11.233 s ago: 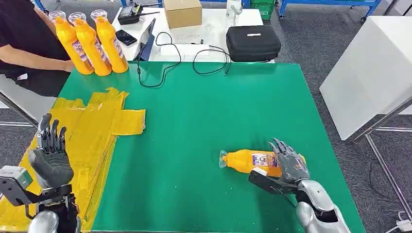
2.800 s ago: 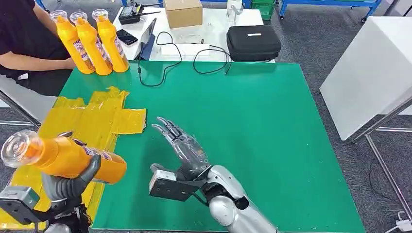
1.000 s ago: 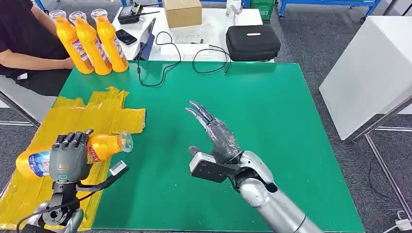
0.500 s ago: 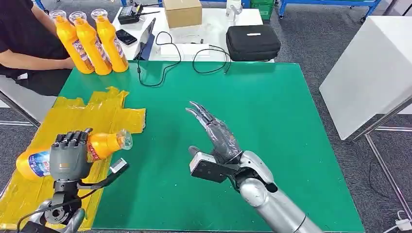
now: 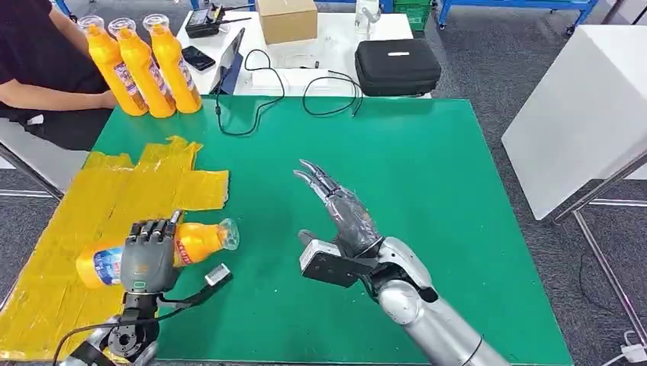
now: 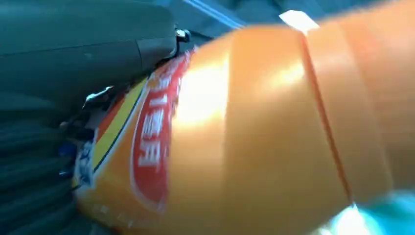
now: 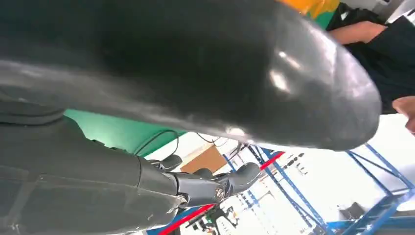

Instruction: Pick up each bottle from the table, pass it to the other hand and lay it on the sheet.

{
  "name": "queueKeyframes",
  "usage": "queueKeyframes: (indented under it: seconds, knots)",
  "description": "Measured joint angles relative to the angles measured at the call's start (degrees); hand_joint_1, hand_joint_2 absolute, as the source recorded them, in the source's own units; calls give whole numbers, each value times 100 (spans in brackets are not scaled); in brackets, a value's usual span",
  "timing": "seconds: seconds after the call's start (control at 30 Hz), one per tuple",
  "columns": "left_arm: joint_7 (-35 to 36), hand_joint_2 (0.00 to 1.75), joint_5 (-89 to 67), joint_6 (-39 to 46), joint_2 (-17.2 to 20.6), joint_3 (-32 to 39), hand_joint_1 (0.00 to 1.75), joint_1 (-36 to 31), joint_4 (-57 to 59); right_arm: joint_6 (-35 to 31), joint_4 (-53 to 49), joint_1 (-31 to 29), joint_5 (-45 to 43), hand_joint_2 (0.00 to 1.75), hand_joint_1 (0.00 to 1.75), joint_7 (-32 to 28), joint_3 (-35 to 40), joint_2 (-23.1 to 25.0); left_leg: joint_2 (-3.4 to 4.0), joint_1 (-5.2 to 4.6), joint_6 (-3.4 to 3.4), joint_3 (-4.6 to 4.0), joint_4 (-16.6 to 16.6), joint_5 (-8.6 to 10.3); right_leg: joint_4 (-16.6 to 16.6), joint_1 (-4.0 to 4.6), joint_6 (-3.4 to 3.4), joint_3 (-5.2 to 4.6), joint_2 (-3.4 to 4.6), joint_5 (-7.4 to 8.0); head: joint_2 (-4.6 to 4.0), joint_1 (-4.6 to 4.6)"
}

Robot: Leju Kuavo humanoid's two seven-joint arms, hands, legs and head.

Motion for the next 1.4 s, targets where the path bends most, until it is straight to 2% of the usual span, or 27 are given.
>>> queueKeyframes:
  seconds: [0.03, 0.07, 0.13, 0.3, 0.53, 1.4]
  knots:
    - [-661, 0, -87, -24, -141, 234, 0, 57, 333, 0, 0, 2, -9, 0, 0, -9, 9, -7, 4, 4, 0, -1, 0, 0, 0, 1, 0, -5, 1, 0, 0, 11]
    - [-1039, 0, -199, -22, -256, 424, 0, 154, 521, 0, 0, 11, -15, 0, 0, -9, 15, -13, 14, 7, 0, -2, 0, 0, 0, 1, -1, -11, 3, 0, 0, 7]
    - [-1201, 0, -269, 11, -476, 677, 0, 159, 760, 0, 0, 32, -17, 0, 0, -9, 20, -39, 3, 3, 0, -3, 0, 0, 0, 1, -1, -8, 1, 0, 0, 9]
    - [-1345, 0, -321, 44, -742, 1148, 0, 76, 1170, 0, 0, 35, -24, 0, 0, -11, 35, -59, 1, 3, -1, 7, -1, 0, 0, 1, -1, 9, -1, 0, 0, 9]
    - [-1380, 0, -352, 42, -861, 1416, 0, 44, 1360, 0, 0, 36, -24, 0, 0, -11, 39, -63, 2, 5, -6, 17, -1, 6, 3, 2, -2, 15, 0, 1, 0, 4]
    - [-1426, 0, -354, 42, -911, 1529, 0, 27, 1480, 0, 0, 36, -31, 0, 0, -11, 50, -66, 2, 3, -6, 17, -1, 5, 4, 2, -1, 14, 0, 0, 0, 7]
